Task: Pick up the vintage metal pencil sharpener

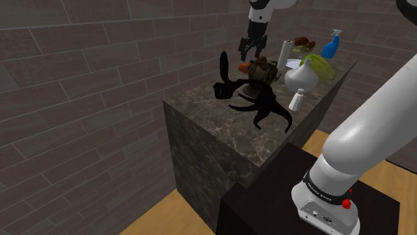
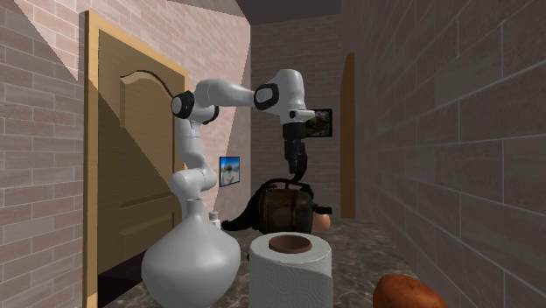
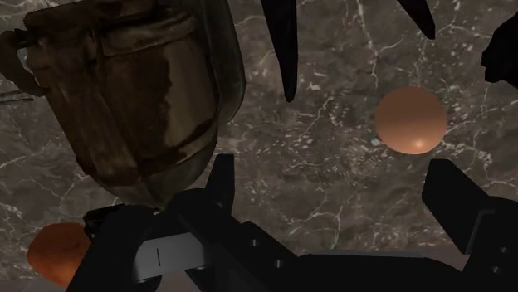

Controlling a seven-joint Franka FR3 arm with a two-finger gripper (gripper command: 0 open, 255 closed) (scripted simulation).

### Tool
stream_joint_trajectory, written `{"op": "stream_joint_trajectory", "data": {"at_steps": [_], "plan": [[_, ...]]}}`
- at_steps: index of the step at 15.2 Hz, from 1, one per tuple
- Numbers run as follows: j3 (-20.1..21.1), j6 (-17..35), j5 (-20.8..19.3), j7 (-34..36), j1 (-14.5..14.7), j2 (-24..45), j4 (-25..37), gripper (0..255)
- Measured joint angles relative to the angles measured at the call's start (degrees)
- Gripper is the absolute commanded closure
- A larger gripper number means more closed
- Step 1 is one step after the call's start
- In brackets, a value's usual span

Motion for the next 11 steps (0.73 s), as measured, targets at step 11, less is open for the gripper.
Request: {"op": "stream_joint_trajectory", "data": {"at_steps": [11], "plan": [[-4.7, 0.1, 0.8, -1.8, -4.8, 22.1, 19.4, 0]]}}
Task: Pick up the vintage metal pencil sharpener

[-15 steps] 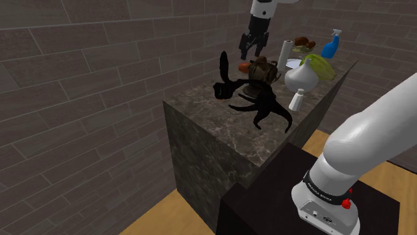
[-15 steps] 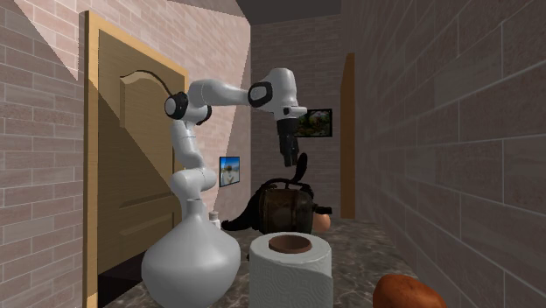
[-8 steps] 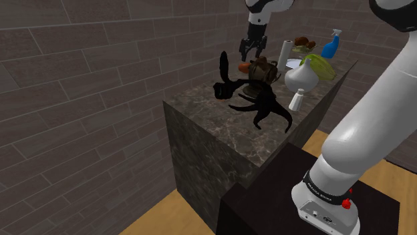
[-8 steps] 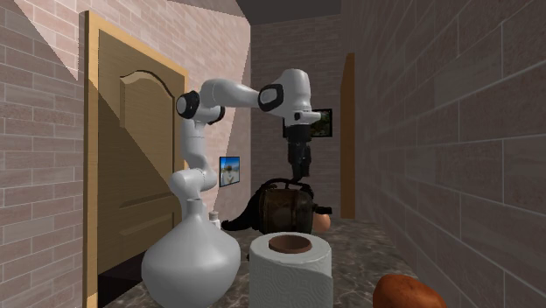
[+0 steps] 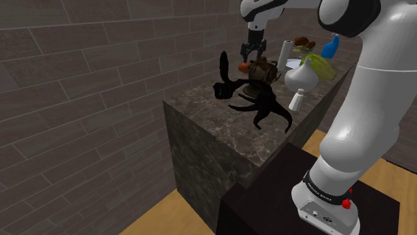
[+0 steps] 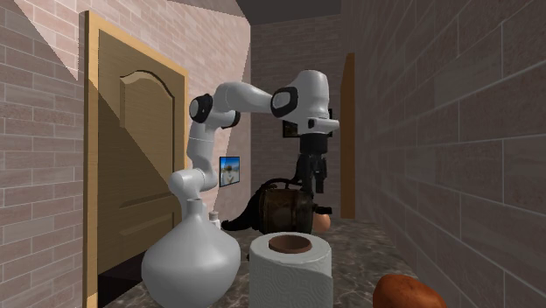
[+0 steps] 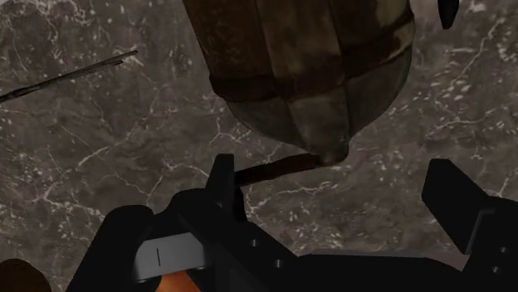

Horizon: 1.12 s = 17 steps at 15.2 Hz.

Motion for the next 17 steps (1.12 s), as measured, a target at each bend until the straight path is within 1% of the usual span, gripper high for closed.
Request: {"op": "stream_joint_trajectory", "data": {"at_steps": [3, 9, 10, 17], "plan": [[-0.3, 1.4, 0.2, -0.1, -0.5, 1.9, 0.3, 0], [-0.3, 5.3, 0.2, 0.1, -0.5, 2.4, -3.2, 0], [-0.3, 5.4, 0.3, 0.0, -0.5, 2.5, -3.1, 255], [-0.3, 5.5, 0.3, 0.0, -0.5, 2.6, -3.1, 255]]}}
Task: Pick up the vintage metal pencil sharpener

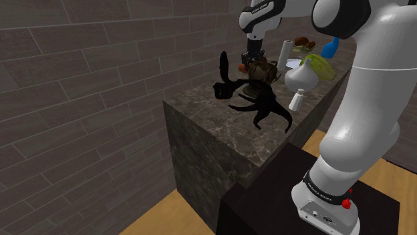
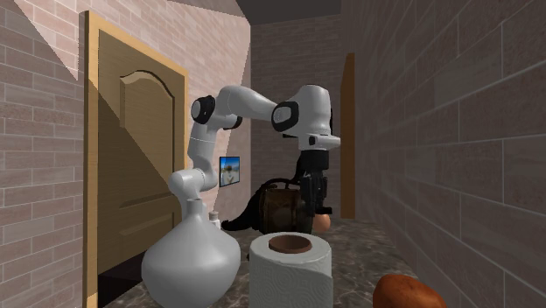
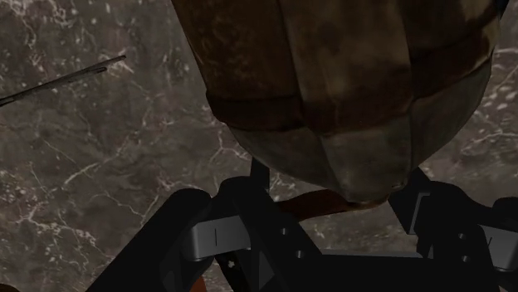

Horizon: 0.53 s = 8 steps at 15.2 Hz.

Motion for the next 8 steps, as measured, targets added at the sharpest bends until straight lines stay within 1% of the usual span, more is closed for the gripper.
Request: {"op": "stream_joint_trajectory", "data": {"at_steps": [4, 8], "plan": [[0.0, -0.3, 0.0, 0.0, 0.0, 0.0, 0.2, 255], [-0.1, -3.0, -0.1, -0.1, 0.0, -0.4, 2.3, 255]]}}
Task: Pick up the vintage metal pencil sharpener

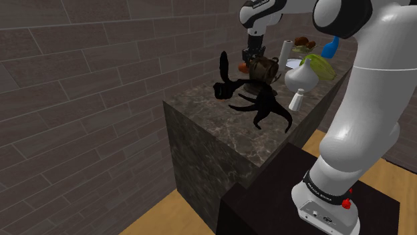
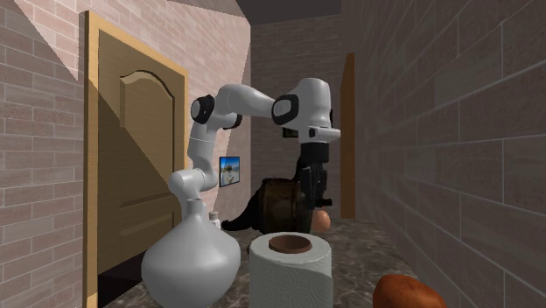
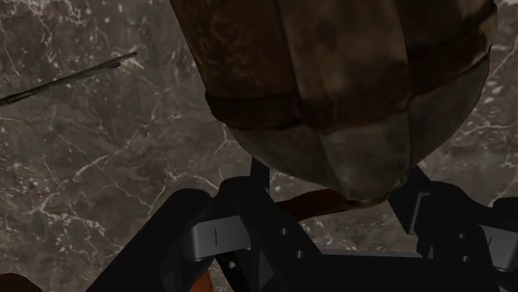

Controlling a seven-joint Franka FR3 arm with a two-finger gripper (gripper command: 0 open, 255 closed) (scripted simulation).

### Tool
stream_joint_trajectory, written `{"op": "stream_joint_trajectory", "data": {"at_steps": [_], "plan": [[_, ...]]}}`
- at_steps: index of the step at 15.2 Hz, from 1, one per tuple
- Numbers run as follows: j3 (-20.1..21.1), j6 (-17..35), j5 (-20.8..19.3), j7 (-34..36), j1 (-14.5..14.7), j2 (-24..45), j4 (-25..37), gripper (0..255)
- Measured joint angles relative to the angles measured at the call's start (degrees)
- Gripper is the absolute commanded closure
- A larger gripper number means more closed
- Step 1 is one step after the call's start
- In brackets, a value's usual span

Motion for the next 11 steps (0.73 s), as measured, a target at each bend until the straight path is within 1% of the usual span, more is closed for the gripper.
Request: {"op": "stream_joint_trajectory", "data": {"at_steps": [11], "plan": [[-0.1, -8.0, -0.1, -0.3, -0.1, -0.6, 7.4, 255]]}}
